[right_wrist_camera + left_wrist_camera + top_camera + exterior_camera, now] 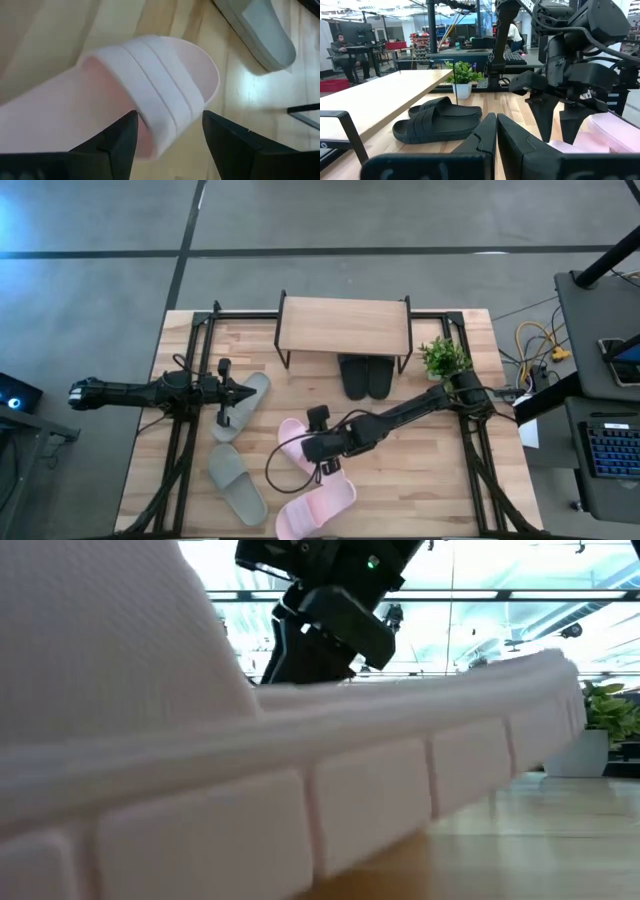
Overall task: Pick and place slides into the shelf
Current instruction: Put the left pink slide under the shelf
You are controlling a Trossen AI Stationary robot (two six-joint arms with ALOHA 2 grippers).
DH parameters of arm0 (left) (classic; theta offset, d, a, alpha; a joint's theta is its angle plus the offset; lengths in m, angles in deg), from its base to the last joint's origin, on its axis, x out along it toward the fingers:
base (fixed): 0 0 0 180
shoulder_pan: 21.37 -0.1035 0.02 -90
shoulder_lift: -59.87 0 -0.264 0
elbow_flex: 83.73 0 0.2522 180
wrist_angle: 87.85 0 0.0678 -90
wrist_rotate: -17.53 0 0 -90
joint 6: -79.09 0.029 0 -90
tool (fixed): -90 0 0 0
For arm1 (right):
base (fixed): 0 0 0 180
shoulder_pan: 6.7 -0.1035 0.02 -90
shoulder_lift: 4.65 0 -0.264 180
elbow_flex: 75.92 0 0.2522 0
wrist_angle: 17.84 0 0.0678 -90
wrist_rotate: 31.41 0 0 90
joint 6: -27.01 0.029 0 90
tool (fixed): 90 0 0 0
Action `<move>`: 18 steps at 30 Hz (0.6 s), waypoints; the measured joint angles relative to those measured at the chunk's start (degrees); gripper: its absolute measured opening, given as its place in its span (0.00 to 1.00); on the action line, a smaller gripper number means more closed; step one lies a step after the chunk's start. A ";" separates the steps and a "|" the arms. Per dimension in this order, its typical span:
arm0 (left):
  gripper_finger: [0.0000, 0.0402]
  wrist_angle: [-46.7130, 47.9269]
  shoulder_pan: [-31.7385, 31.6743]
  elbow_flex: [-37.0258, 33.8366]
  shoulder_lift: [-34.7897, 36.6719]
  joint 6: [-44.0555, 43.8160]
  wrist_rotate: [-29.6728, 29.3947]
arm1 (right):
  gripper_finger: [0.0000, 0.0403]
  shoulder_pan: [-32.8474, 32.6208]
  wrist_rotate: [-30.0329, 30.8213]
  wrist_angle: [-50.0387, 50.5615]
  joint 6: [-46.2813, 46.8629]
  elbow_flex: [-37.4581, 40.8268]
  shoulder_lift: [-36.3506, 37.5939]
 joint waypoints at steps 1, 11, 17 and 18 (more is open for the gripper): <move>0.00 -0.01 0.00 0.00 0.00 0.00 -0.02 | 0.53 0.04 -0.08 0.12 0.02 0.00 -0.09; 0.00 0.02 0.00 0.00 -0.02 0.00 0.00 | 0.39 0.21 -3.59 -0.63 -2.91 -0.42 -2.81; 0.00 -0.02 0.00 0.00 -0.02 0.00 -0.01 | 0.18 0.62 -0.91 -0.06 0.16 -2.33 -3.15; 0.00 0.01 0.01 0.00 -0.02 0.00 -0.01 | 0.14 0.86 -0.50 -0.08 0.84 -2.80 -3.19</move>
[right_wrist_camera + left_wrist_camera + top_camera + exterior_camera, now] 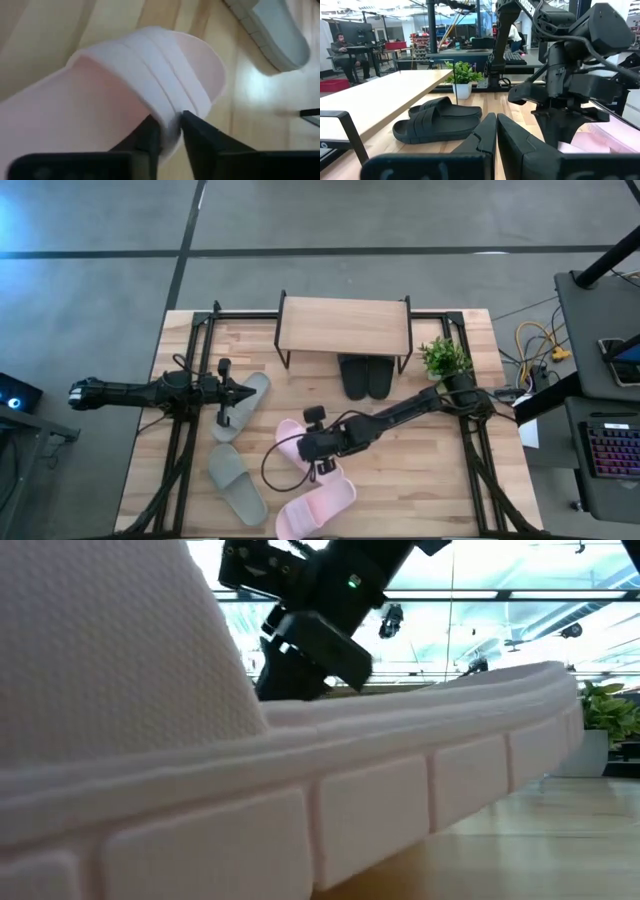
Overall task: Pick and place slides into the shelf
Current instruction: Put the left pink slide under the shelf
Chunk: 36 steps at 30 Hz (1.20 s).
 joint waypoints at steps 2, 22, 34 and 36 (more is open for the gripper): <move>0.00 -0.01 -0.01 0.00 0.00 0.00 0.01 | 0.08 0.63 0.28 0.24 1.55 -1.06 -0.10; 0.00 -0.01 -0.01 0.00 0.00 0.00 0.01 | 0.03 11.88 24.91 15.00 28.98 -7.43 0.01; 0.00 -0.01 -0.01 0.00 0.00 0.00 0.01 | 0.03 16.37 24.27 13.62 28.06 -7.28 -0.69; 0.00 -0.01 -0.01 0.00 0.00 0.00 0.01 | 0.03 16.89 24.04 11.92 27.73 -7.28 -0.69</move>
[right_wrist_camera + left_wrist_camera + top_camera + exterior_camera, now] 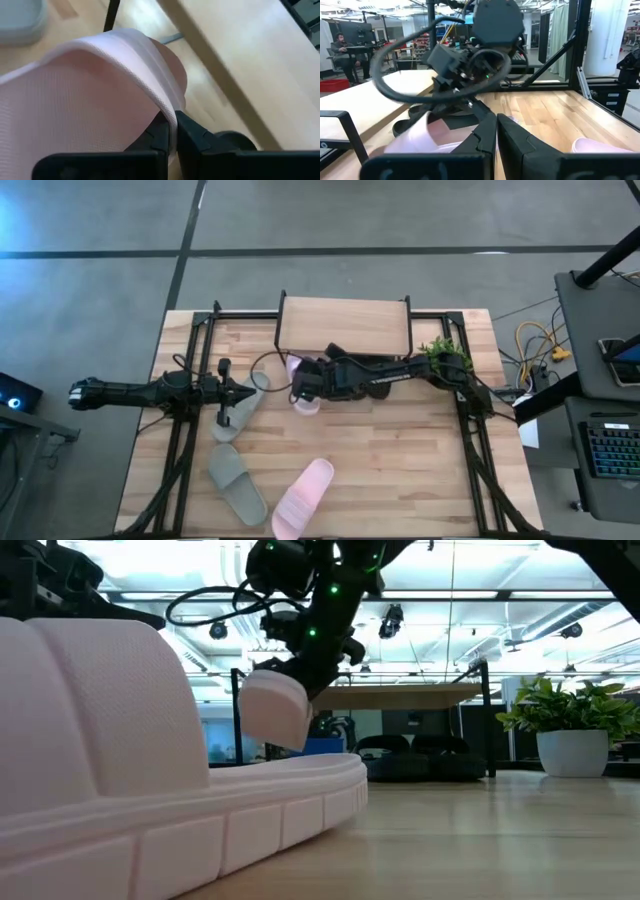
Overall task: Pick and place slides into the shelf
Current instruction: Put the left pink slide under the shelf
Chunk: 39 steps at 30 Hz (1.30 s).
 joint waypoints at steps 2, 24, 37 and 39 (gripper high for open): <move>0.00 0.00 0.01 0.00 0.00 0.00 0.00 | 0.03 0.66 -2.36 -1.10 0.04 0.00 0.00; 0.00 0.00 0.00 0.00 0.00 0.00 0.00 | 0.46 1.89 -14.02 -3.66 7.60 2.62 0.02; 0.00 0.00 0.00 0.00 0.00 0.00 0.00 | 0.35 -5.22 -21.67 10.12 0.39 1.12 0.22; 0.00 0.00 0.00 0.00 0.00 0.00 0.00 | 0.30 -6.86 -22.63 10.23 0.02 1.28 0.22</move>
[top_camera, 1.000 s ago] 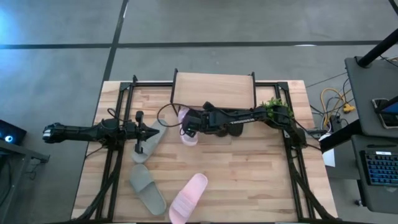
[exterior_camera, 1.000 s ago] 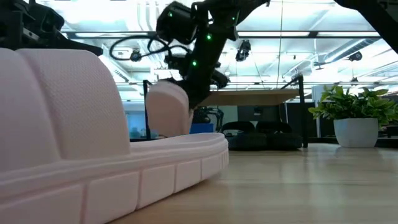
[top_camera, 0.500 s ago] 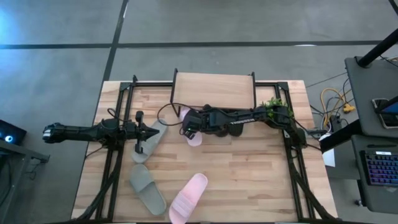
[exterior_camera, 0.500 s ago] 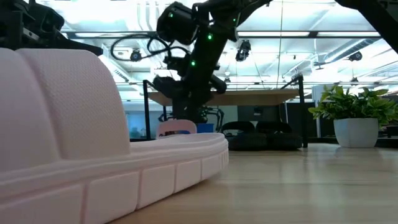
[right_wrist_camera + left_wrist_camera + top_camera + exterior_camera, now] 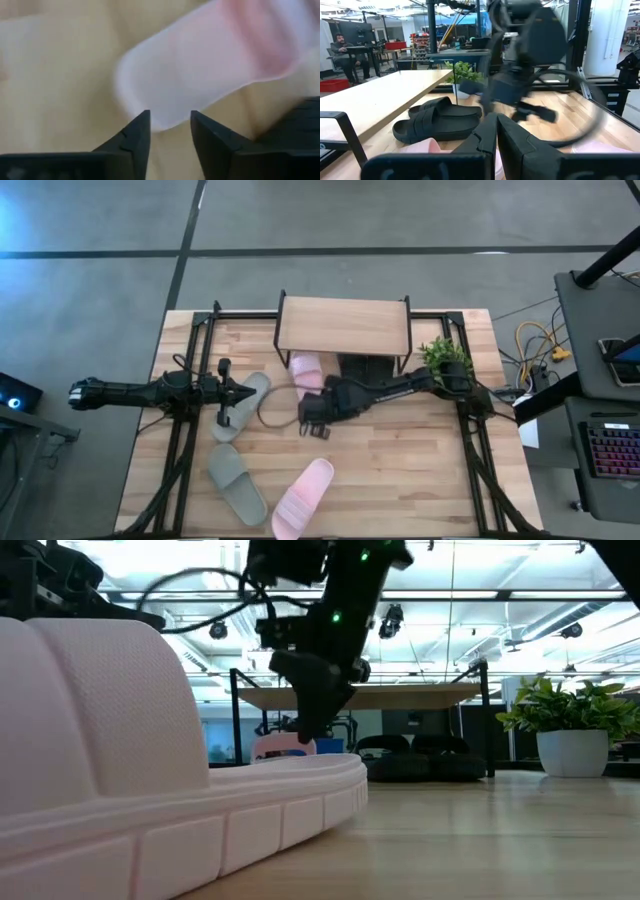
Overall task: Pick and place slides into the shelf
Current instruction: Put the left pink slide under the shelf
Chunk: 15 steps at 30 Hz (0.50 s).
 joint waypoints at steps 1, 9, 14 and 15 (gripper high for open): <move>0.00 0.00 0.00 0.00 0.00 0.00 0.00 | 0.28 -0.77 -0.10 -0.03 0.00 0.01 0.00; 0.00 0.00 0.00 0.00 0.00 0.00 0.00 | 0.07 -2.74 0.62 -1.46 0.42 1.86 -1.12; 0.00 0.00 0.00 0.00 0.00 0.00 0.00 | 0.02 -0.62 -3.88 -1.62 -0.05 1.70 -4.65; 0.00 0.00 0.00 0.00 0.00 0.00 0.00 | 0.02 -0.43 -4.01 -1.77 -0.04 1.56 -5.19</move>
